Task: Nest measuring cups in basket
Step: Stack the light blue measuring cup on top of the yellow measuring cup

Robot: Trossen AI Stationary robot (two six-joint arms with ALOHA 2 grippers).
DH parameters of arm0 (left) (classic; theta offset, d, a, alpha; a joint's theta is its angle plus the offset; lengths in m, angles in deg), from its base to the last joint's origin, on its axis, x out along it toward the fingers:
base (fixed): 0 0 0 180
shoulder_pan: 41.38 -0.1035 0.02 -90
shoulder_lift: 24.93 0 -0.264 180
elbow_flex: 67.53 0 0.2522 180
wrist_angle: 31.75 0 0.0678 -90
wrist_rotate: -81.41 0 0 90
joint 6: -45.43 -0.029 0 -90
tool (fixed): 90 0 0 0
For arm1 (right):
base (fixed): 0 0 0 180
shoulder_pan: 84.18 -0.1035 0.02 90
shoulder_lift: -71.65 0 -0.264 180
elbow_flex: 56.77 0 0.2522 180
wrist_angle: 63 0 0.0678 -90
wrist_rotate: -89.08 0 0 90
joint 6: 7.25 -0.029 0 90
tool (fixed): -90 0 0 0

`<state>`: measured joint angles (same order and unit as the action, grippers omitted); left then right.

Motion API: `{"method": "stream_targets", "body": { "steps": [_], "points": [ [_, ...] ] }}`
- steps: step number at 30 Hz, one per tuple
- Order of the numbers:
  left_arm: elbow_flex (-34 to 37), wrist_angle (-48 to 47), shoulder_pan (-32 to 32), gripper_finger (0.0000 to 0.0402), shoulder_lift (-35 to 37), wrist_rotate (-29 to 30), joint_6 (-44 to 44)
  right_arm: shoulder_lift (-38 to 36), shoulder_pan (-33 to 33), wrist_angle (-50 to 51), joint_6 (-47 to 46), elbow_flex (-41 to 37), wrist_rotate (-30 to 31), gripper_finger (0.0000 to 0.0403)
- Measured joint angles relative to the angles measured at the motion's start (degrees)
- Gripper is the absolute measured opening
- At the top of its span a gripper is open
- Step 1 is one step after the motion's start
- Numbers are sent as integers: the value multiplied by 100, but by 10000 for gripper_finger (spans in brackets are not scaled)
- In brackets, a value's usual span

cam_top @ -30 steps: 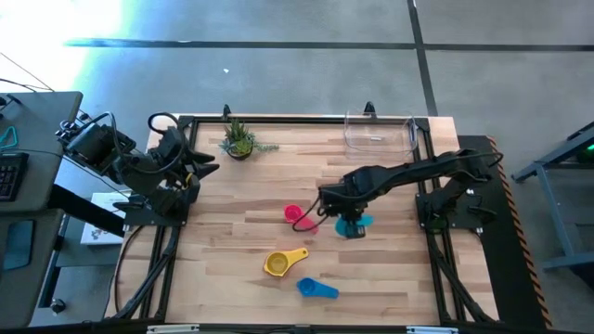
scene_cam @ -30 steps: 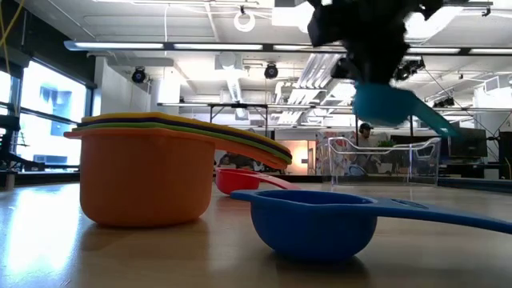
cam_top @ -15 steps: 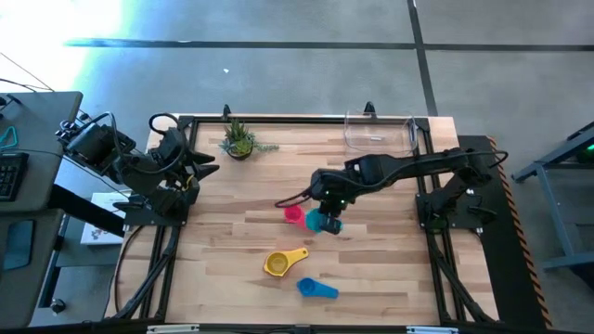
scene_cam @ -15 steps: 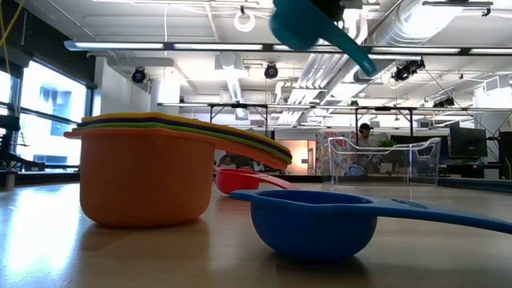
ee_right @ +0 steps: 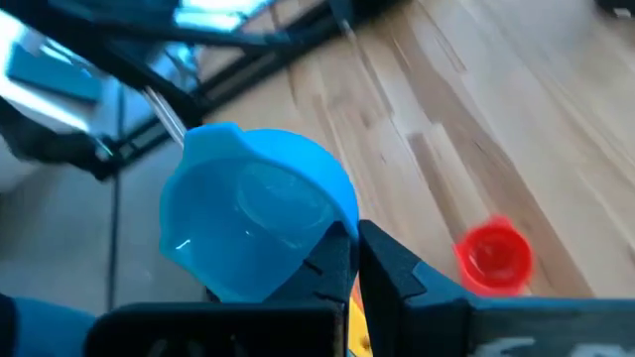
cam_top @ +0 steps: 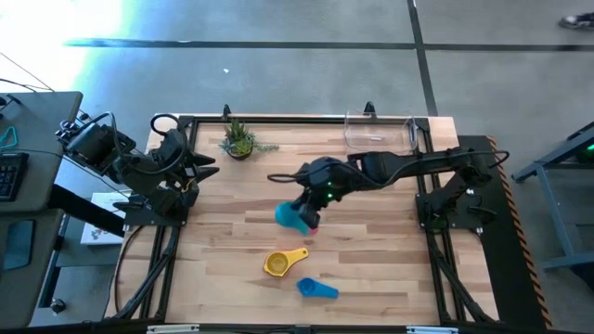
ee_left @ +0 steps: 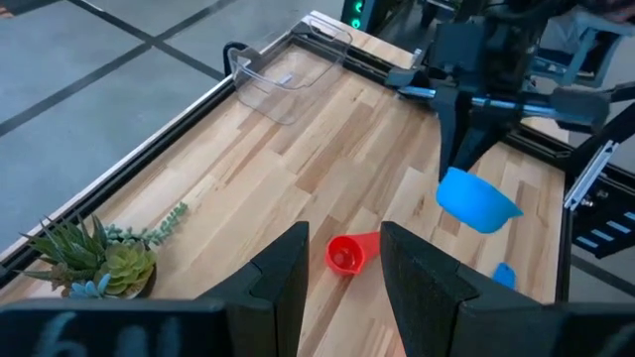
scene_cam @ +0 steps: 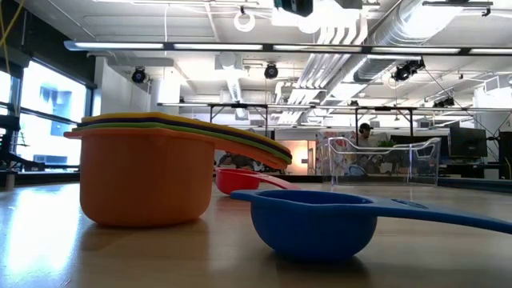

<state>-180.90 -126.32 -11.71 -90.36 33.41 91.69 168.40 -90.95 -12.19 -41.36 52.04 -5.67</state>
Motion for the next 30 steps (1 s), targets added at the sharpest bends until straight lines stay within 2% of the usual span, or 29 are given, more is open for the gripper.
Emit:
{"method": "stream_targets", "body": {
  "steps": [6, 14, 18, 30],
  "points": [
    [0, -11, 0, 115, 0, -2, 0, 35, -19, -579, -450, 0, -28, 0],
    [0, -48, 0, 115, -4, -7, 0, 422, -234, -764, -369, 332, -80, 0],
    [0, -60, -2, 115, -2, -9, 0, 808, -316, -400, 1, 987, -123, 0],
    [0, -90, -2, 115, 2, -7, 0, 2140, -313, 1772, 839, 3090, -200, 0]
  ]
}}
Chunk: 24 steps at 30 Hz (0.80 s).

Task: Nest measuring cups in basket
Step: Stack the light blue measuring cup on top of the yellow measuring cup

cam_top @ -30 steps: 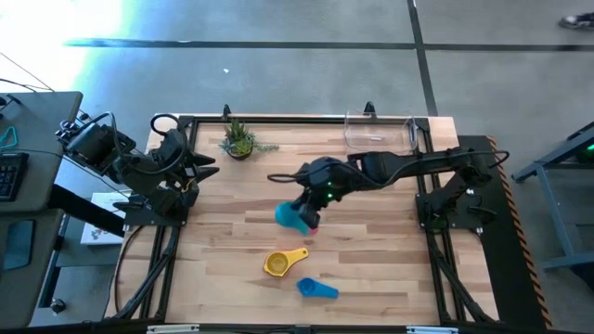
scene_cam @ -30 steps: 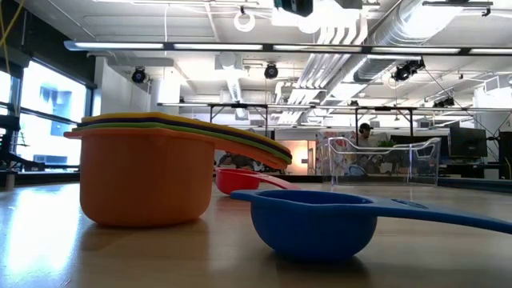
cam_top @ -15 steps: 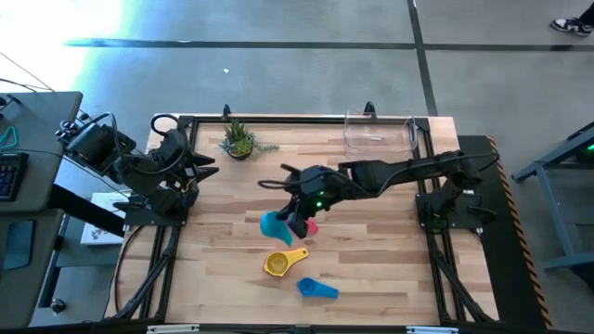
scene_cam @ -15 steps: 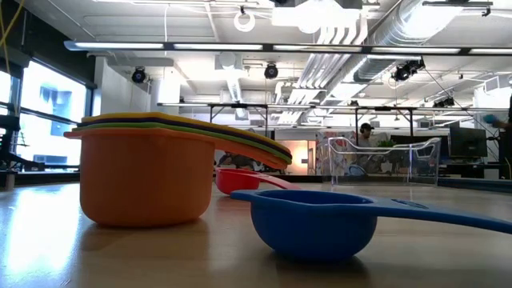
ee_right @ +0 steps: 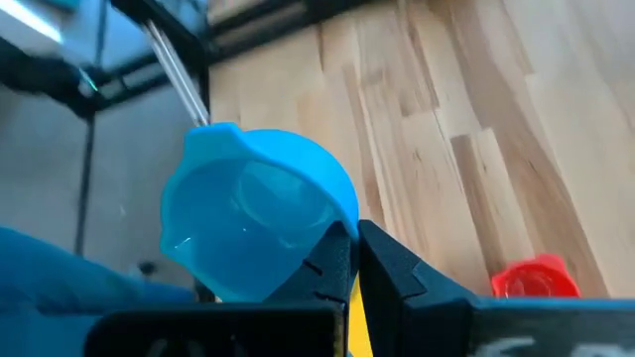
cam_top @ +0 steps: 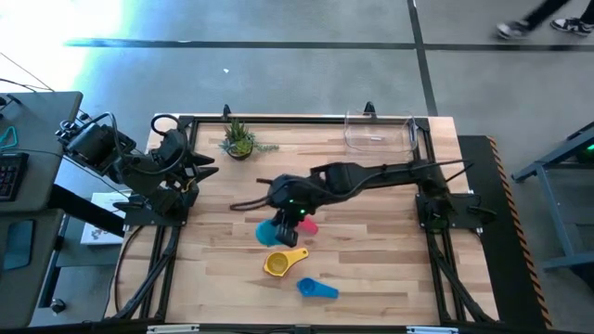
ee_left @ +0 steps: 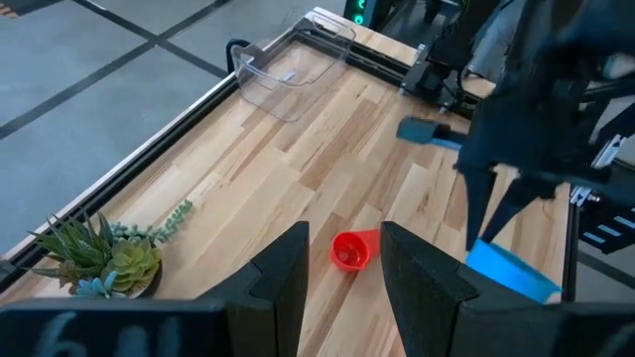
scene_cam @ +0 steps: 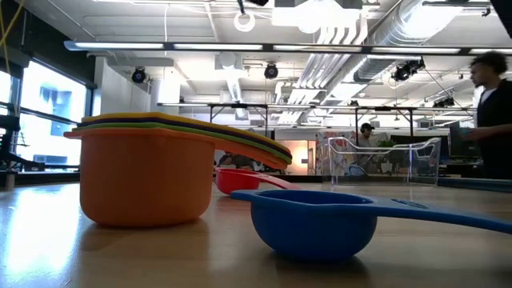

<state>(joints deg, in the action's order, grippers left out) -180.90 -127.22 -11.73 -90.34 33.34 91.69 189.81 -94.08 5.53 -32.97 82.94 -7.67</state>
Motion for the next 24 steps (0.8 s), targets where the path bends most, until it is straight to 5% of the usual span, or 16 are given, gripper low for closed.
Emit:
{"method": "stream_targets", "body": {
  "steps": [24],
  "points": [
    [0, 0, 0, 115, 0, 24, 2, 1221, -184, 858, 824, 411, -555, 0]
  ]
}}
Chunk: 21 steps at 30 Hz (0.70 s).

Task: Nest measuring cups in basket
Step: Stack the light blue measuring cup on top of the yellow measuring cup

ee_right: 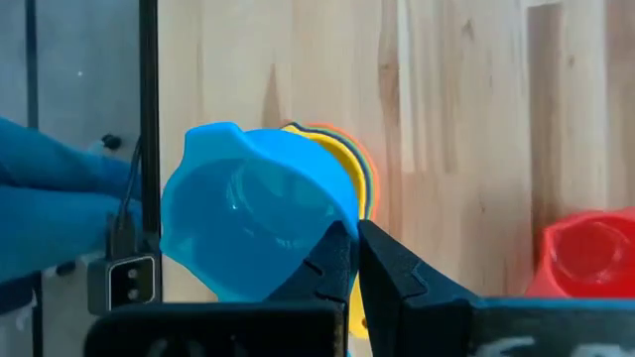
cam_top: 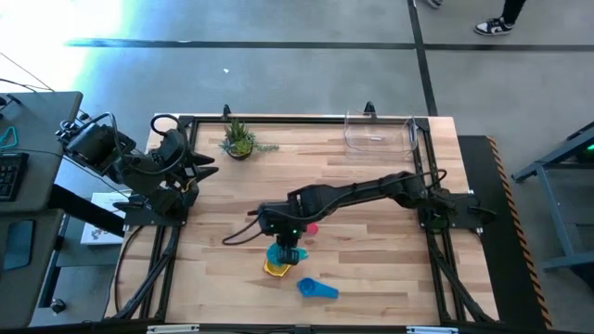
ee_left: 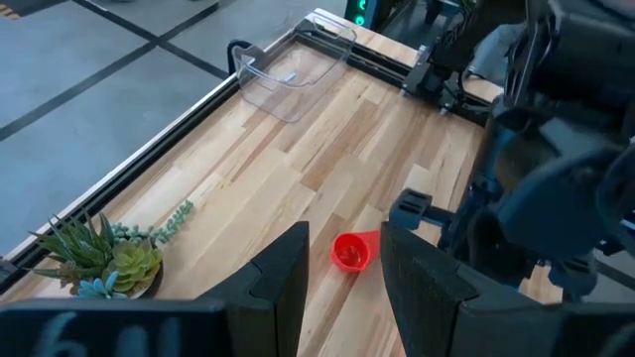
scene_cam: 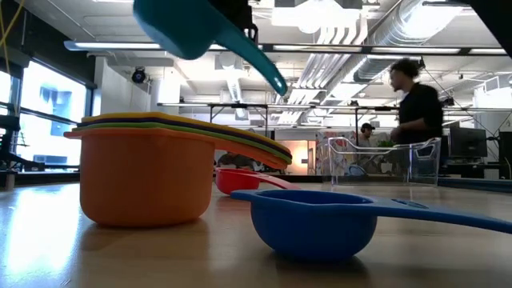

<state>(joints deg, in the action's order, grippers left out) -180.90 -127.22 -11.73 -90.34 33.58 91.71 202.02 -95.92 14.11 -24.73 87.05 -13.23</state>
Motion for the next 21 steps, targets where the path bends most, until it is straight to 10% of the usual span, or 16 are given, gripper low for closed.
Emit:
{"method": "stream_targets", "body": {
  "steps": [21],
  "points": [
    [0, 7, 0, 115, -80, 23, 2, 437, -106, -276, 247, 0, -239, 0]
  ]
}}
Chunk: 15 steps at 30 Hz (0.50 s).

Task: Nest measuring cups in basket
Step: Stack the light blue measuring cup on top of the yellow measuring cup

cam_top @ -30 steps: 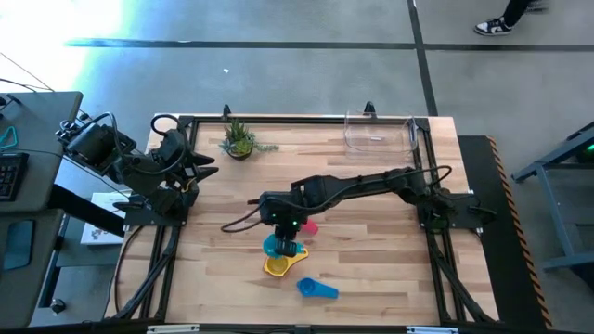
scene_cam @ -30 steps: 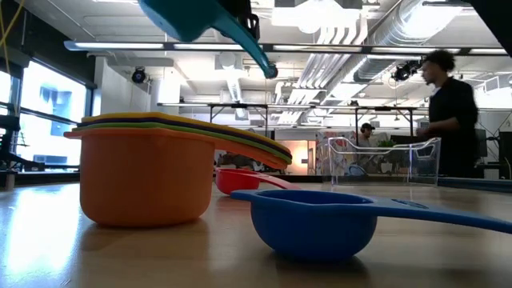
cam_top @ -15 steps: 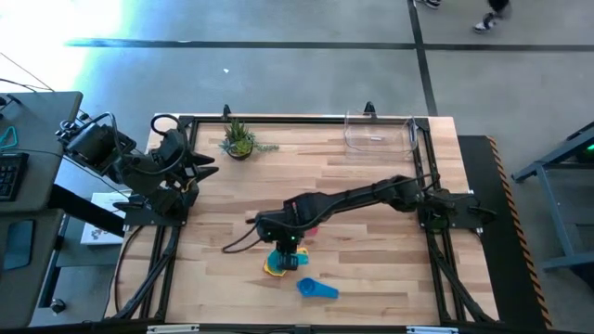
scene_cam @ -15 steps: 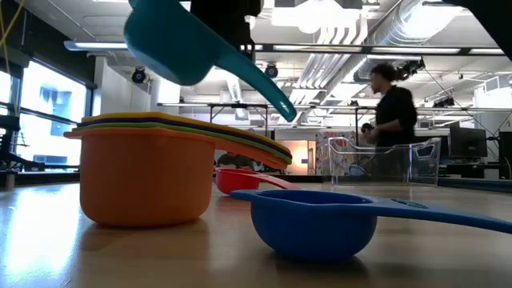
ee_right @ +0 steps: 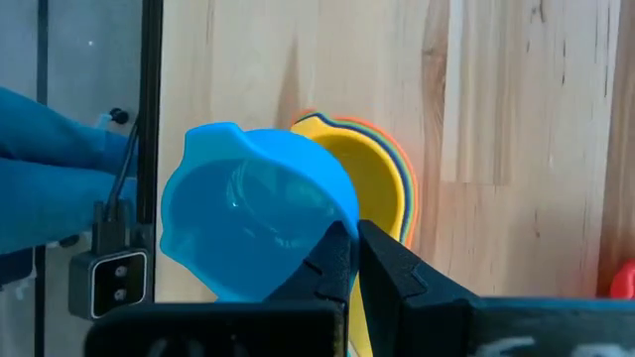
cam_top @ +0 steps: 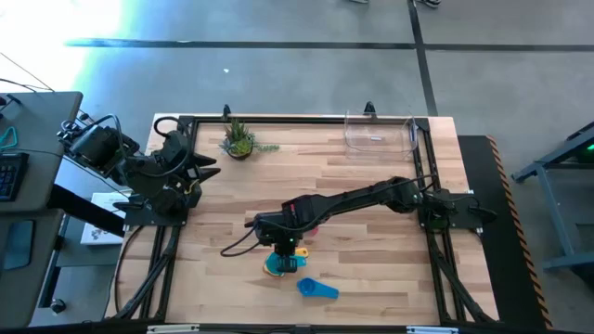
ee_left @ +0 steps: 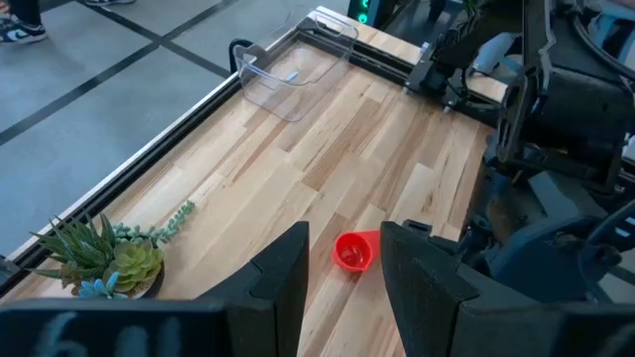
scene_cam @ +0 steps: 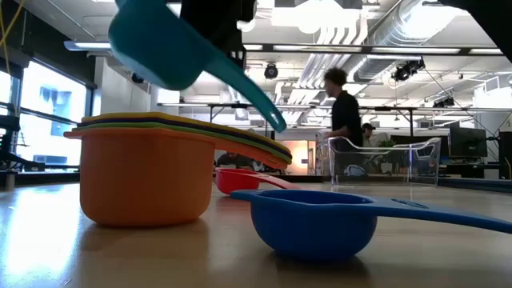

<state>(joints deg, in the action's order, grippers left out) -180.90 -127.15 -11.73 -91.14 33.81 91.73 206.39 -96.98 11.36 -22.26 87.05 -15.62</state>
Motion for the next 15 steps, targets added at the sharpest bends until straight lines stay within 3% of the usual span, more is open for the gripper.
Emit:
{"method": "stream_targets", "body": {
  "steps": [15],
  "points": [
    [-2, -17, 2, 115, -43, -11, -2, 190, 4, 131, -298, -4, -164, 0]
  ]
}}
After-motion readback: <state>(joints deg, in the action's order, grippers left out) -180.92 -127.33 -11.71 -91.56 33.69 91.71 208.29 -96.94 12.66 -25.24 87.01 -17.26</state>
